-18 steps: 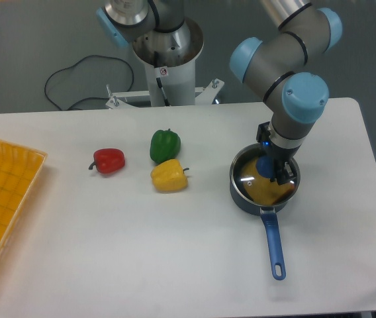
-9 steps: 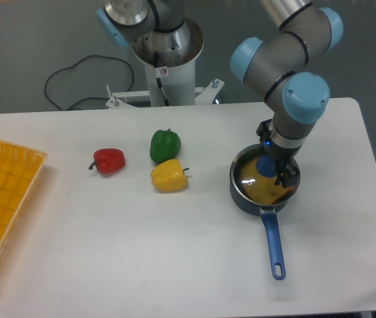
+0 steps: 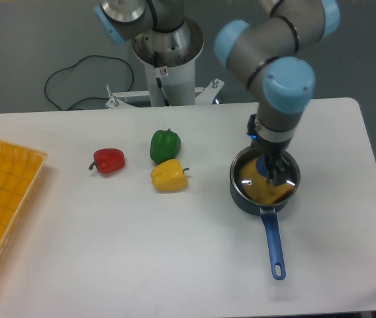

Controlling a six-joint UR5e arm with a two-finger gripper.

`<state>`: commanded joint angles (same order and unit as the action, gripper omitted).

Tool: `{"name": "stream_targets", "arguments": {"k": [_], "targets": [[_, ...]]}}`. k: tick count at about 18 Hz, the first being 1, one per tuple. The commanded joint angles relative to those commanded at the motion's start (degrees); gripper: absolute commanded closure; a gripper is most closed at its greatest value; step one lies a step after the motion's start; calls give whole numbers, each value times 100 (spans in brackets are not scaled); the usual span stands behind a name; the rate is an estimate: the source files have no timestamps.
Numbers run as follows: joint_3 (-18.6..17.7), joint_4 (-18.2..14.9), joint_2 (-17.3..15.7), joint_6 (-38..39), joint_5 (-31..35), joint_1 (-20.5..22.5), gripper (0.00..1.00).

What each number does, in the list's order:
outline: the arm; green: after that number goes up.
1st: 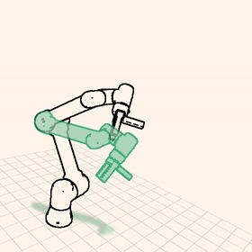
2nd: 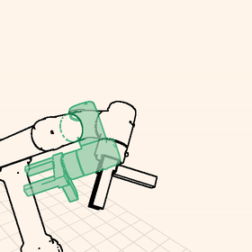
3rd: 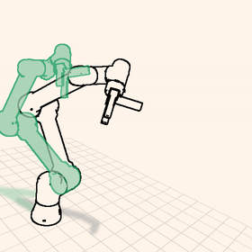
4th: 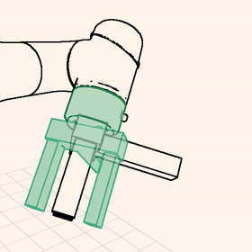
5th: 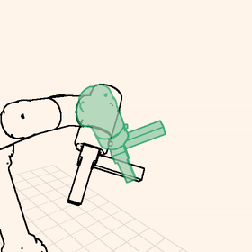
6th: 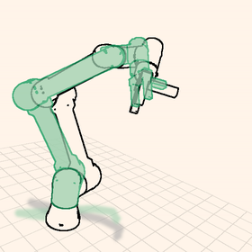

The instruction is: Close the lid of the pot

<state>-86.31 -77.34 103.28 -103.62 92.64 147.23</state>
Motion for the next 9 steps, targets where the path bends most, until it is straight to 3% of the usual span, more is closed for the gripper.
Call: {"name": "stream_targets", "arguments": {"k": [6, 9], "targets": [[-18, -684, -379, 430, -18, -528, 0], [-44, -975, -537, 509, -26, -590, 0]]}}
